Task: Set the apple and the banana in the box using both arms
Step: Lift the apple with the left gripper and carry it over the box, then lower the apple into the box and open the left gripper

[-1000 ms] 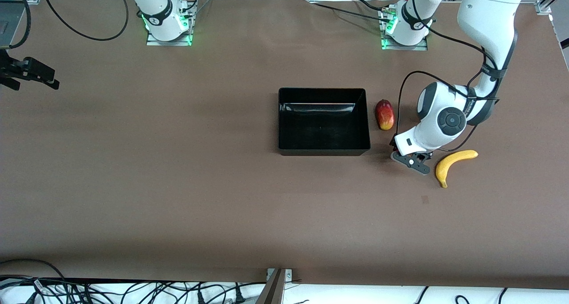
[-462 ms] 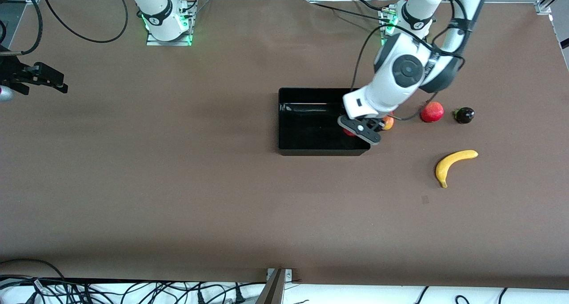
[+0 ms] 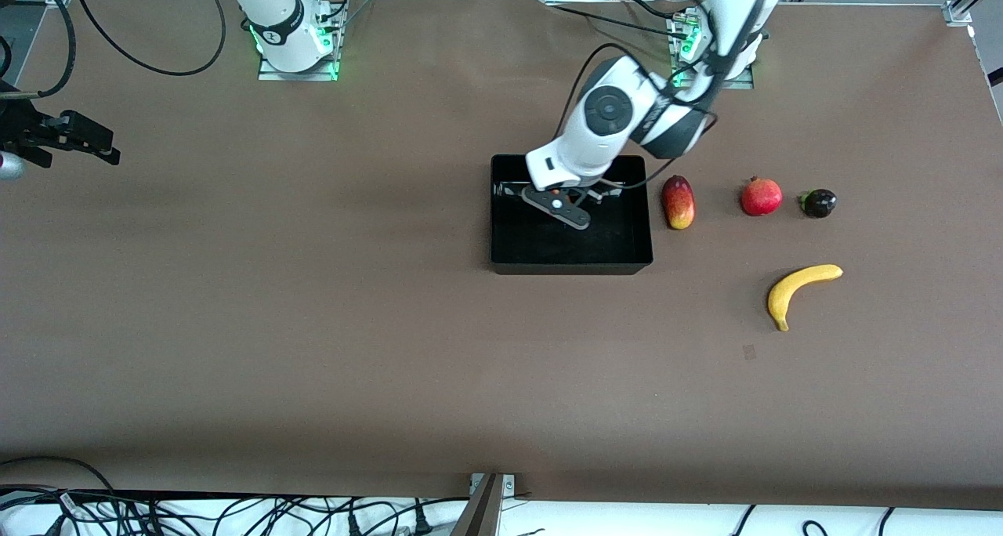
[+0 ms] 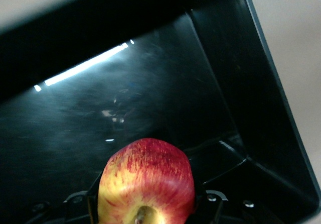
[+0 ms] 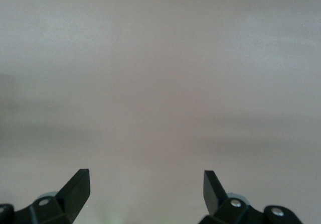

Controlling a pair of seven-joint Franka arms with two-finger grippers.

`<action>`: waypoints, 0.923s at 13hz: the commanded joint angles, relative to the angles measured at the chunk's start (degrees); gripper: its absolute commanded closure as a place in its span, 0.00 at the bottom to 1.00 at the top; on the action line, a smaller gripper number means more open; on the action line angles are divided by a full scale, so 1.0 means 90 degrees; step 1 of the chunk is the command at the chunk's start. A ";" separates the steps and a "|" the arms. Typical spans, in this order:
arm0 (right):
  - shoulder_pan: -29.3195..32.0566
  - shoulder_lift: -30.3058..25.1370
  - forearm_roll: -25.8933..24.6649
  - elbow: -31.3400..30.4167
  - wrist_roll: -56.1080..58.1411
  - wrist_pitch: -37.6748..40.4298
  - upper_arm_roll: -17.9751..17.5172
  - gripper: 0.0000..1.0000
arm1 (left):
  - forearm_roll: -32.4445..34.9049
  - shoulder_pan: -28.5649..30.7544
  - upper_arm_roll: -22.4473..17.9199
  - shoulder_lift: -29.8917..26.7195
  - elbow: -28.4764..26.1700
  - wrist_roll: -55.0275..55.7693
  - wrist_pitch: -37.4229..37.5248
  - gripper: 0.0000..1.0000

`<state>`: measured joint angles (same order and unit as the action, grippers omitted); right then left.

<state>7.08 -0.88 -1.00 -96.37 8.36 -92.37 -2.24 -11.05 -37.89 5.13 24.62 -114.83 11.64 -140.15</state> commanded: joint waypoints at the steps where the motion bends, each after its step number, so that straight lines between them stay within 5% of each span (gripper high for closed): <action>1: -0.0005 0.0030 -0.0045 0.0034 -0.0060 -0.0040 0.0005 0.00 | -0.0354 -0.0476 -0.0092 0.0622 0.0638 0.0910 -0.0033 1.00; 7: 0.0005 0.0030 -0.0045 0.0024 -0.0051 -0.0030 0.0044 0.00 | -0.0325 -0.0546 -0.0102 0.0995 0.0962 0.0933 -0.0043 1.00; 8: 0.0005 0.0030 -0.0045 0.0024 -0.0050 -0.0020 0.0044 0.00 | -0.0326 -0.0537 -0.0102 0.0985 0.0962 0.0933 -0.0043 0.69; 9: 0.0005 0.0030 -0.0045 0.0024 -0.0050 -0.0030 0.0044 0.00 | -0.0326 -0.0527 -0.0102 0.0975 0.0962 0.0923 -0.0043 0.07; 12: 0.0005 0.0030 -0.0045 0.0024 -0.0041 -0.0030 0.0044 0.00 | -0.0296 -0.0498 -0.0102 0.0684 0.0865 0.0904 0.0005 0.00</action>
<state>7.13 -0.61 -1.00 -96.37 8.36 -92.44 -1.94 -12.70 -42.32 4.48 33.02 -107.11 20.03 -141.36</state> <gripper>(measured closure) 0.000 0.070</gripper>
